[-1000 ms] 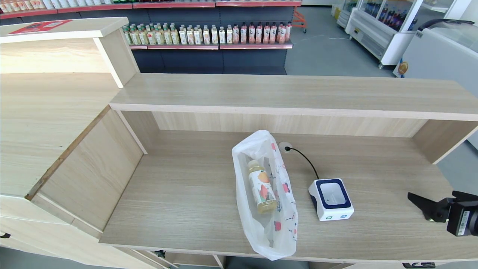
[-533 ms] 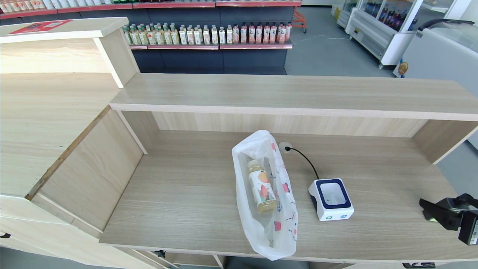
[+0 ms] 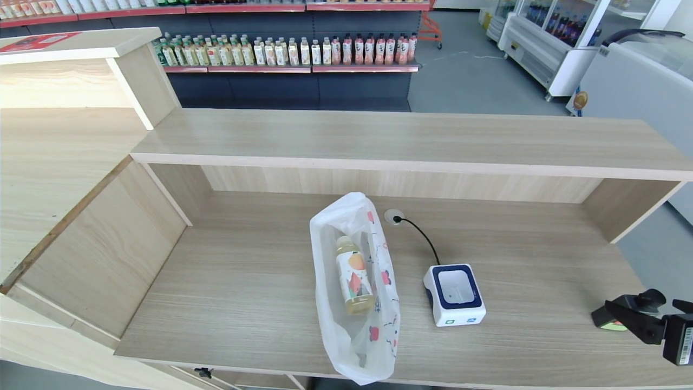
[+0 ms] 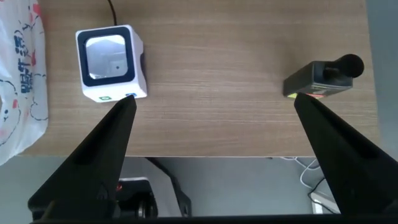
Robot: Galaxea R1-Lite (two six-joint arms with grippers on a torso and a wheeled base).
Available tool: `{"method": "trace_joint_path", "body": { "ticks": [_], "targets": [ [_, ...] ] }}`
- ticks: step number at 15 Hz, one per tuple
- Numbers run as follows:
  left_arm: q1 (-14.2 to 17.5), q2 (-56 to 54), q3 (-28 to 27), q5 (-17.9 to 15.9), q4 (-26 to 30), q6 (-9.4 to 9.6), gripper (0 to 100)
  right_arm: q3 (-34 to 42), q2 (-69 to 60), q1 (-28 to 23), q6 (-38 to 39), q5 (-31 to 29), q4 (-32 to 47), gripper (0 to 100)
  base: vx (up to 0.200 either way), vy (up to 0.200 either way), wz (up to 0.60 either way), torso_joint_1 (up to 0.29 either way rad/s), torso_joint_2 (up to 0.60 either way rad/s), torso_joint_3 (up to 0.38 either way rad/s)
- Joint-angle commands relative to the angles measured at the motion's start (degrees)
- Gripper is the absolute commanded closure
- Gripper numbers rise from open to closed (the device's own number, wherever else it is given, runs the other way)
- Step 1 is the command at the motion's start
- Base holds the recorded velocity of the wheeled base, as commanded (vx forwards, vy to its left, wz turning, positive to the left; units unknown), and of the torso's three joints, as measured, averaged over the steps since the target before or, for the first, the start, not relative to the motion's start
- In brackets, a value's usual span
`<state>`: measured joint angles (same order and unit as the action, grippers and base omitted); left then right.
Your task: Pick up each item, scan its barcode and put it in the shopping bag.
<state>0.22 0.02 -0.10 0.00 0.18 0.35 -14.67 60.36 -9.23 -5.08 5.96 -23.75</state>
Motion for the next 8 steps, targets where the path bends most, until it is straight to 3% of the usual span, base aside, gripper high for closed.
{"method": "trace_joint_path", "body": {
  "ticks": [1, 8],
  "targets": [
    [0.0, 0.0, 0.0, 0.0, 0.0, 0.0, 0, 0.0, 0.9, 0.0, -0.1, -0.1, 0.1, 0, 0.0, -0.2, 0.0, 0.007, 0.0, -0.002],
    [0.0, 0.0, 0.0, 0.0, 0.0, 0.09, 0, 0.3, 2.0, 0.0, -1.2, -0.2, 2.1, 0, 0.0, -0.2, 0.0, 0.003, 0.0, 0.004]
  ]
}}
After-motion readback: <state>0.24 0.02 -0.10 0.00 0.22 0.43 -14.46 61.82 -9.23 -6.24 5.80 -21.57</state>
